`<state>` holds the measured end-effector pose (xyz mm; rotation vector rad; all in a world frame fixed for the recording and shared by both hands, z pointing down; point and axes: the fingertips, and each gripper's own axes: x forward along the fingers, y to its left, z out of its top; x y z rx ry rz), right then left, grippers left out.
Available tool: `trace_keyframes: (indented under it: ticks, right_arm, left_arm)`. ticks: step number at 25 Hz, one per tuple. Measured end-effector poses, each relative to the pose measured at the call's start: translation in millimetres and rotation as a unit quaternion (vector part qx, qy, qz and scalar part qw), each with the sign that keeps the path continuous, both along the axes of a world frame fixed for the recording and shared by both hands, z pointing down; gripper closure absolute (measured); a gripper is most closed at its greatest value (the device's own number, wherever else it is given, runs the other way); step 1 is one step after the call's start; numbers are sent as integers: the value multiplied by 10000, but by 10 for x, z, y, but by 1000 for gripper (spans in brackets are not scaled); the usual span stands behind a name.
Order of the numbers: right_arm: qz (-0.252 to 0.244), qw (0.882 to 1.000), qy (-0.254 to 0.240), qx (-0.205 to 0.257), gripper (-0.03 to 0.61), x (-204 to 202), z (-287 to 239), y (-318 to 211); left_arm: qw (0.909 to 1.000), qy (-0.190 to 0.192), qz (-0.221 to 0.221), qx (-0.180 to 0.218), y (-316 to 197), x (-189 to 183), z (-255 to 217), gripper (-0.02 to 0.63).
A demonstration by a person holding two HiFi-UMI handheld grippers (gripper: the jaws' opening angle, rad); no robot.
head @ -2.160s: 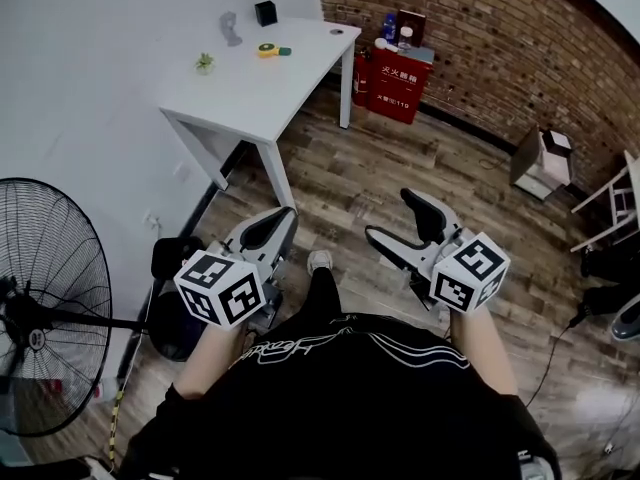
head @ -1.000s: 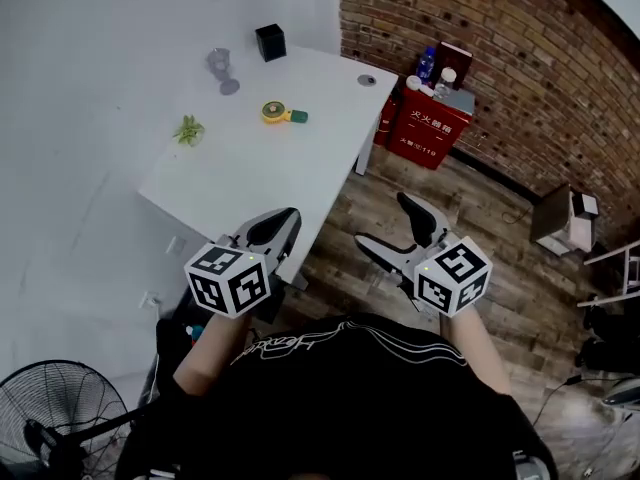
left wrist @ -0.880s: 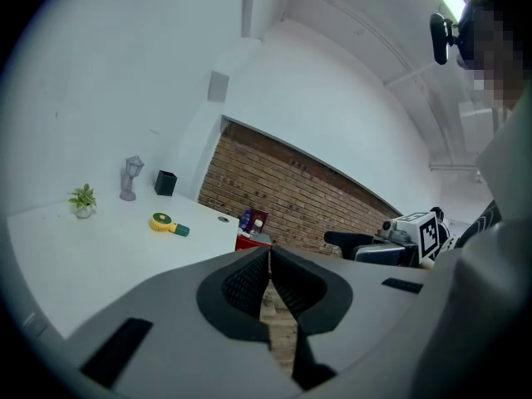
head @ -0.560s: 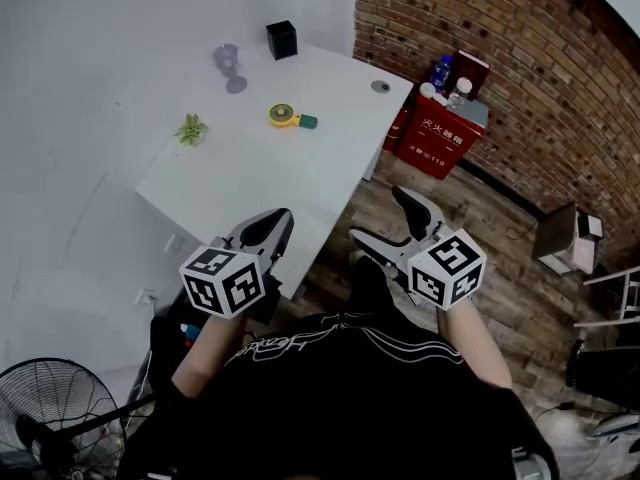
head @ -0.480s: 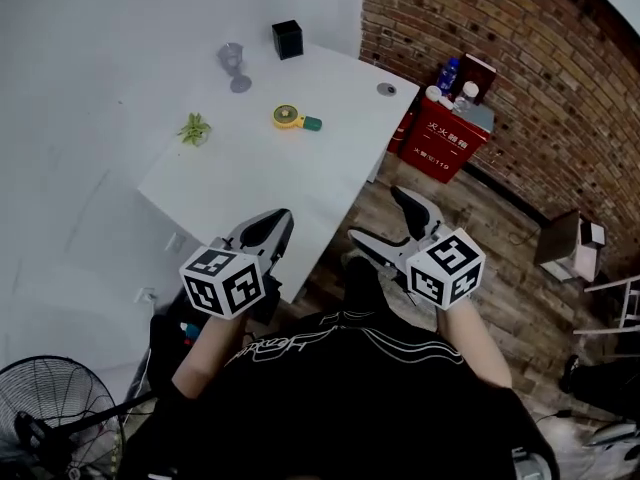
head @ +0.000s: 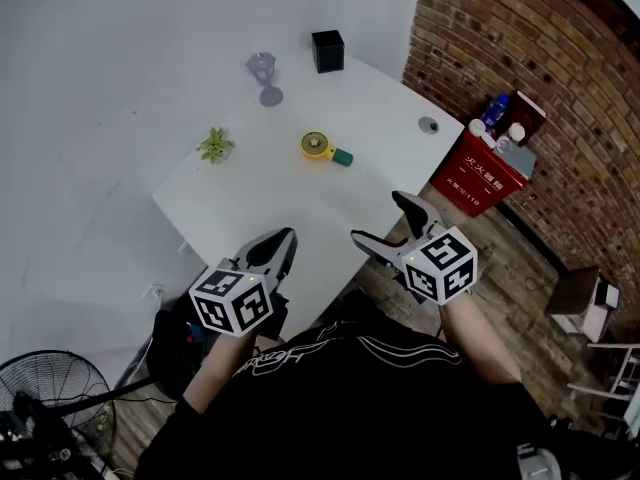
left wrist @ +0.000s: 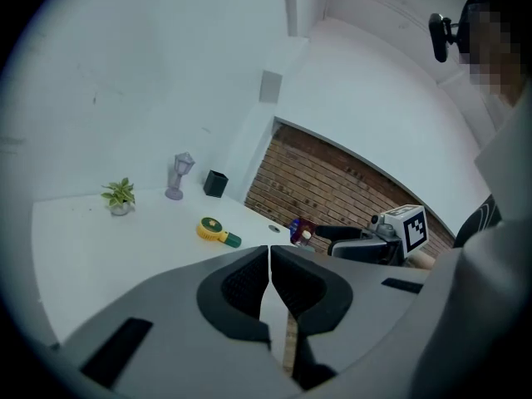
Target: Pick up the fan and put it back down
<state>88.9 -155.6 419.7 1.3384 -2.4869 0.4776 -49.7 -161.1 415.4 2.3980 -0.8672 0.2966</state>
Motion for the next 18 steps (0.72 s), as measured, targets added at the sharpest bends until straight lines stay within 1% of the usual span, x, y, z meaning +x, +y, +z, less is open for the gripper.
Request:
trace_keyframes:
  ticks: [4,9,18]
  right_arm:
    - [-359,9993,83,-100,149,-2,101,-476]
    - [-765,9958,418,-262,149,-8,322,-976]
    - [-1316,9856,847,-636,149,-102,906,-1631]
  left_arm:
    - [9991,8,-409,-121,-308,-10,64,578]
    - [9960,-12,-870,-183,-592,-16,106,578]
    - [9875,-96,-1554,-247,-838,-112,265,578]
